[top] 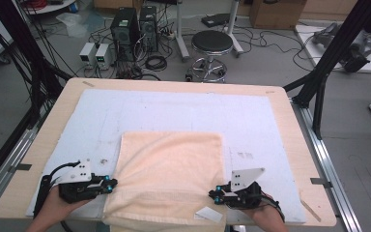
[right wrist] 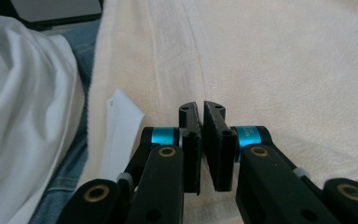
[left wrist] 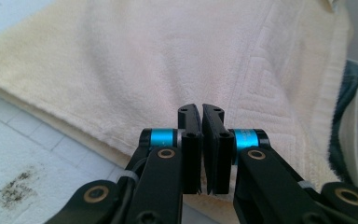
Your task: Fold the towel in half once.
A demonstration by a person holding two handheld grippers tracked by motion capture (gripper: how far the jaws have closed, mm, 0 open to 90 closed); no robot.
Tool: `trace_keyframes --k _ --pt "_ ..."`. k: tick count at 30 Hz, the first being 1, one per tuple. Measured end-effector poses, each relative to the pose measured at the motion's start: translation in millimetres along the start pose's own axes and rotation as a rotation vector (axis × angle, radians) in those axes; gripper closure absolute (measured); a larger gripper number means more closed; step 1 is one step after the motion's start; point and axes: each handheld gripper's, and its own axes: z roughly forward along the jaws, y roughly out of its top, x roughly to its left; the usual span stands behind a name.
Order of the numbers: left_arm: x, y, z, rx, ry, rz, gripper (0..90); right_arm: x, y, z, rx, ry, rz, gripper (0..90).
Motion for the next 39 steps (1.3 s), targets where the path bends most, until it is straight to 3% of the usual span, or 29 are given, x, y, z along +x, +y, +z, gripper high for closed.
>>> trace_keyframes --k 3,5,10,17,19,22,29,32,39 --pt "-4.7 -2.2 -0.6 0.014 -0.028 0.011 85.7 5.9 -1.3 -2.1 0.007 0.021 -0.005 83.6" --pt "-4.7 -4.8 2.4 0.031 -0.034 0.013 84.4 7.0 -3.9 -1.7 0.01 0.027 0.019 72.2" --pt "12.0 0.3 3.4 -0.017 0.005 -0.062 67.9 -4.1 -2.4 -11.9 -0.044 -0.033 0.06 62.1" --pt "41.7 19.5 14.5 -0.068 0.122 -0.099 54.5 -38.2 21.0 -15.0 -0.066 -0.193 0.057 51.8" --pt "48.5 24.3 18.8 -0.089 0.142 -0.103 53.3 -48.6 23.7 -14.2 -0.07 -0.232 0.066 50.8" --pt "58.4 32.4 24.1 -0.083 0.184 -0.101 53.1 -66.7 27.4 -11.7 -0.047 -0.28 0.083 49.2" --pt "90.7 46.2 35.4 -0.136 0.295 -0.139 57.3 -113.5 39.5 -5.4 -0.027 -0.338 0.121 46.6" --pt "105.3 44.0 47.2 -0.096 0.34 -0.152 57.0 -130.3 37.2 1.2 -0.034 -0.353 0.141 46.1" --pt "126.1 32.1 67.4 -0.028 0.368 -0.222 54.7 -153.5 19.4 21.2 -0.027 -0.356 0.194 44.4"
